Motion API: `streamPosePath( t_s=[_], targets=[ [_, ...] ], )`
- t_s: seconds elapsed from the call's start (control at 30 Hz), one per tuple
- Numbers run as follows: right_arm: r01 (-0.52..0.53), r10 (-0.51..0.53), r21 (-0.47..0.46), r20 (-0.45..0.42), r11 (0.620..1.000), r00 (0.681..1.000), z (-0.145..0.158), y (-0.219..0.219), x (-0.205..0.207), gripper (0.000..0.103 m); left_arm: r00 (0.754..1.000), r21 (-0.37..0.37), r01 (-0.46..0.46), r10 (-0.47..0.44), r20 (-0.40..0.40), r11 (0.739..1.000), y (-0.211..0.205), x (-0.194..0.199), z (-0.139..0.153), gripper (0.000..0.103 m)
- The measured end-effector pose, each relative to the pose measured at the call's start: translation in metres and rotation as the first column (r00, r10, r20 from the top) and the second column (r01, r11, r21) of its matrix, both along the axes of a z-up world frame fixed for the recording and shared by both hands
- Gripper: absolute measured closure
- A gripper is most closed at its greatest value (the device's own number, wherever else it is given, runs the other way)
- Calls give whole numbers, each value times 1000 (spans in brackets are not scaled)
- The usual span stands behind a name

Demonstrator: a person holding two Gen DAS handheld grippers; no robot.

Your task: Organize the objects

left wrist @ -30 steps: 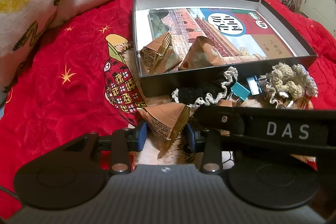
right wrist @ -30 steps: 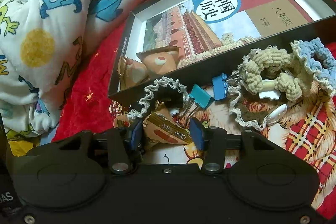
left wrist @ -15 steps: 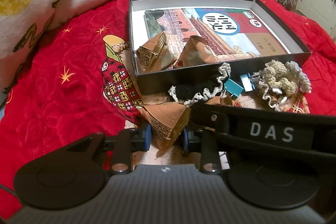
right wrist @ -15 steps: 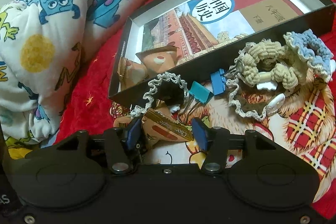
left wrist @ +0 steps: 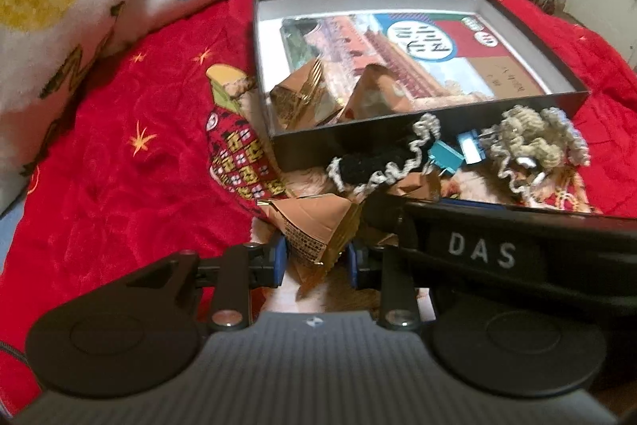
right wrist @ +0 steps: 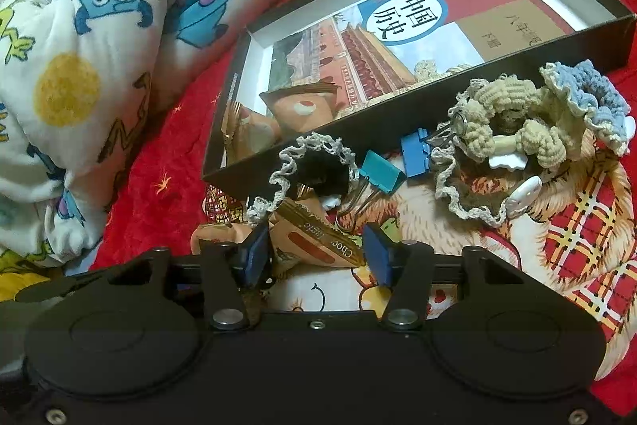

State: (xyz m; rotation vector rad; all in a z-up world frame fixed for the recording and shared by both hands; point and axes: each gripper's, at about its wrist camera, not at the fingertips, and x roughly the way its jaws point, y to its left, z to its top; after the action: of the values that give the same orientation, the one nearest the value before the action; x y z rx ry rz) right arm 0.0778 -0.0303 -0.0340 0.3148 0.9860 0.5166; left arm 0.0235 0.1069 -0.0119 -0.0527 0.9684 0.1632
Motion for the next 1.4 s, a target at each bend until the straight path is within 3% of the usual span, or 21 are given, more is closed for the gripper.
streamPosePath(
  t_s=[0.4, 0.73, 1.4],
  targets=[
    [25, -24, 10, -3, 1000, 1000, 2, -3, -4, 66, 1000, 1, 22, -22, 8, 1000, -2, -3, 2, 68],
    [61, -57, 55, -63, 997, 996, 7, -15, -5, 67, 999, -16, 36, -36, 24, 999, -5, -5, 7, 68],
    [98, -95, 30, -80, 995, 992, 26, -30, -19, 67, 997, -60, 73, -71, 34, 996, -14, -11, 12, 68]
  ],
)
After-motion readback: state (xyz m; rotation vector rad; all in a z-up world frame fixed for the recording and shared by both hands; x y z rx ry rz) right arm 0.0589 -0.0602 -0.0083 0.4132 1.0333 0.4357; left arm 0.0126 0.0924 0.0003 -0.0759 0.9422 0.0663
